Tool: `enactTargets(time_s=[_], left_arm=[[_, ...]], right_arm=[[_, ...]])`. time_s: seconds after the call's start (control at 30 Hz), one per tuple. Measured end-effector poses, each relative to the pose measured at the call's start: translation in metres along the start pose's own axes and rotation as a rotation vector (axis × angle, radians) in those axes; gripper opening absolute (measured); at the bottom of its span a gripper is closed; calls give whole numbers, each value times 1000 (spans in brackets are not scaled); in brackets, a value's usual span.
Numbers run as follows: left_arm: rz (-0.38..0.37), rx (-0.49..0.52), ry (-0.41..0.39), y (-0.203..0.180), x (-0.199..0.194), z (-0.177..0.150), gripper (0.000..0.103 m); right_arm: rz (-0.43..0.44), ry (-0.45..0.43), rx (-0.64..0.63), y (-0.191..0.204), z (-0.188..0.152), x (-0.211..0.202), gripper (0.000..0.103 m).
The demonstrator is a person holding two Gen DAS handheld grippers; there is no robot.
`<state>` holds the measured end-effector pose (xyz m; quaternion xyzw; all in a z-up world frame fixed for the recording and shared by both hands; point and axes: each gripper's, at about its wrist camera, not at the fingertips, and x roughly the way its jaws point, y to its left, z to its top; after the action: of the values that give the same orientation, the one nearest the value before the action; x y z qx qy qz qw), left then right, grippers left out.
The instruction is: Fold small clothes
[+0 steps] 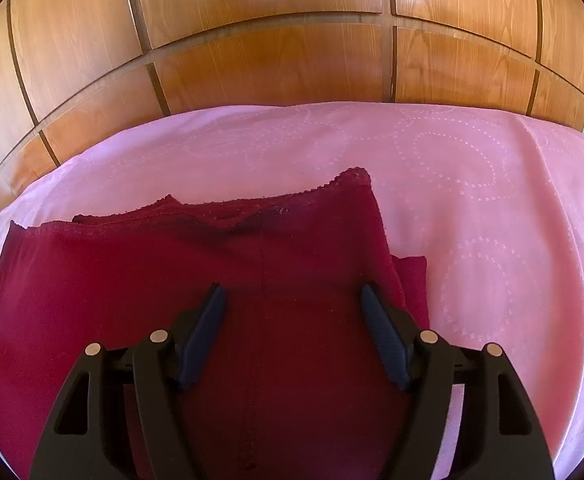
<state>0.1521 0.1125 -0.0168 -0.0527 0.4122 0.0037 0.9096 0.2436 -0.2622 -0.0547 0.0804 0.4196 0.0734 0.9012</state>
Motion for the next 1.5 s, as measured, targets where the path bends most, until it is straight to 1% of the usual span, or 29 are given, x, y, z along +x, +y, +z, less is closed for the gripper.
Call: enactTargets(time_s=[0.27,0.4,0.5,0.57,0.6,0.67,0.7,0.73,0.77,0.83,0.87,0.9,0.93,1.0,1.03,1.07,1.13,1.17,1.23,1.27,1.33,1.37,1.4,1.5], left_arm=[[-10,-2,10,7,10,12,56],[-33,-9,47,12,25,21,56],[-70,-23,93,17,37,28,56],[-95,-23,113,19,44,32,45],[-105,-25,131,20,49,33,35],[-141,-56,147,28,55,37,21],[-164,-75,144,32,56,38,8],[-178,-88,139,35,55,39,7],[-192,-106,114,39,52,40,7],[-198,-110,40,40,40,43,6],[-180,-100,5,38,35,45,6],[-155,-90,-1,36,36,46,6],[-135,-83,14,34,42,45,6],[-65,-72,73,30,66,36,6],[-50,-69,95,29,75,32,7],[-55,-101,102,30,82,26,7],[-41,-103,91,29,80,27,9],[-27,-94,86,27,77,29,9],[0,-79,77,24,68,29,17],[26,-69,58,22,59,29,20],[79,-52,4,20,40,27,32],[102,-48,-30,18,27,24,33],[97,-51,-49,18,18,21,33],[26,-42,-86,12,-13,6,33]], right_arm=[[-3,-1,-4,1,0,1,71],[-4,-1,-7,1,0,1,72],[-4,-2,-7,1,0,1,72],[-5,-1,-8,1,0,1,72],[-4,-1,-8,1,0,1,72],[-5,-2,-8,1,0,1,72],[-5,-2,-8,1,0,1,72],[-7,-2,-10,2,0,1,72],[-7,-2,-11,2,0,1,72],[-7,-4,-11,2,1,1,72],[-7,-4,-11,2,1,1,72],[-9,-5,-12,2,1,1,72],[-10,-5,-12,2,1,2,72],[-11,-6,-15,2,1,2,72],[-10,-8,-15,2,2,2,72],[-11,-8,-15,2,1,2,72],[-11,-9,-12,2,1,2,72],[-8,-9,-10,2,1,2,72],[-1,-9,-5,1,1,2,73],[2,-8,-5,1,1,2,73],[17,-1,-3,0,2,1,76],[30,3,-3,-1,3,0,79],[54,10,-1,-1,4,-2,85],[139,10,6,-6,7,-21,90]])
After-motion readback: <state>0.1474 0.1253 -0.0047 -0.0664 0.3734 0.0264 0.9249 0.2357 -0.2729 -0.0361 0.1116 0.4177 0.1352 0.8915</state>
